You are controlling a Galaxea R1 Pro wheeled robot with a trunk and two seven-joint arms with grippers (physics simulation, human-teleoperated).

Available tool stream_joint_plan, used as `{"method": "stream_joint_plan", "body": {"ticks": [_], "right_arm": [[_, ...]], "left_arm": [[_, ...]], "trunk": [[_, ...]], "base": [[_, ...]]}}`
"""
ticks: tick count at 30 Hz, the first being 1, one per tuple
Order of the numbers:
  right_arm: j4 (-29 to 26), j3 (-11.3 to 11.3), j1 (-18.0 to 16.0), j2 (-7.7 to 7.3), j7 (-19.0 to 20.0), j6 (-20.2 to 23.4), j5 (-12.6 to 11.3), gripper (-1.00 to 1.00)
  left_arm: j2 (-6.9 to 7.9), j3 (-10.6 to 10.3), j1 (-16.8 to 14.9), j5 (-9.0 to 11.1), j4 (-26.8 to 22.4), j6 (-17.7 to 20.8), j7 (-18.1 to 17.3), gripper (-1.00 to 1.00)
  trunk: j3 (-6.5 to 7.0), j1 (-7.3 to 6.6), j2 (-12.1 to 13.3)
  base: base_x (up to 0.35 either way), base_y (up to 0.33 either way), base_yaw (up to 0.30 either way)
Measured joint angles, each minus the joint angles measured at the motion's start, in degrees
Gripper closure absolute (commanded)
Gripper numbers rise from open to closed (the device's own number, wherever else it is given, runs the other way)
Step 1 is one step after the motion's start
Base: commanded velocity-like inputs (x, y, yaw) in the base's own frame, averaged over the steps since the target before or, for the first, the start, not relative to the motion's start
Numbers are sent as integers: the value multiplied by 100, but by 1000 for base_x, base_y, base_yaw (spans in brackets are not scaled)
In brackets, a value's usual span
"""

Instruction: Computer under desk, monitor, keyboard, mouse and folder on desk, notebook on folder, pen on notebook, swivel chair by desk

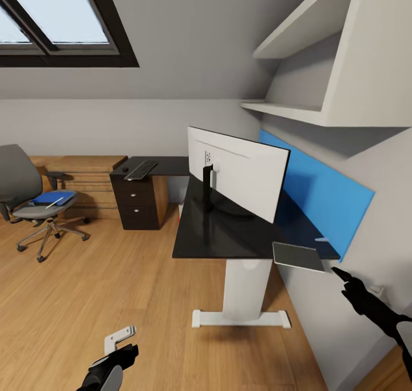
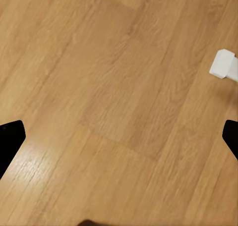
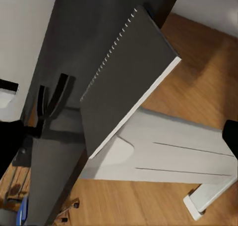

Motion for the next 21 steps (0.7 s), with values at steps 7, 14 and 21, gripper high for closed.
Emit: {"method": "stream_joint_plan", "body": {"ticks": [7, 14, 21], "right_arm": [[-5, -26, 0, 32, -3, 38, -790, -100], [-6, -29, 0, 21, -5, 53, -1122, -100], [-7, -33, 0, 19, -6, 56, -1173, -100]], "left_arm": [[-7, -6, 0, 1, 6, 0, 1, -100], [-39, -6, 0, 0, 7, 0, 1, -100], [-49, -8, 0, 0, 20, 0, 1, -100]], "trunk": [[-126, 154, -281], [-251, 308, -562], [-377, 461, -843]], "base": [[0, 0, 0], [0, 0, 0], [0, 0, 0]]}}
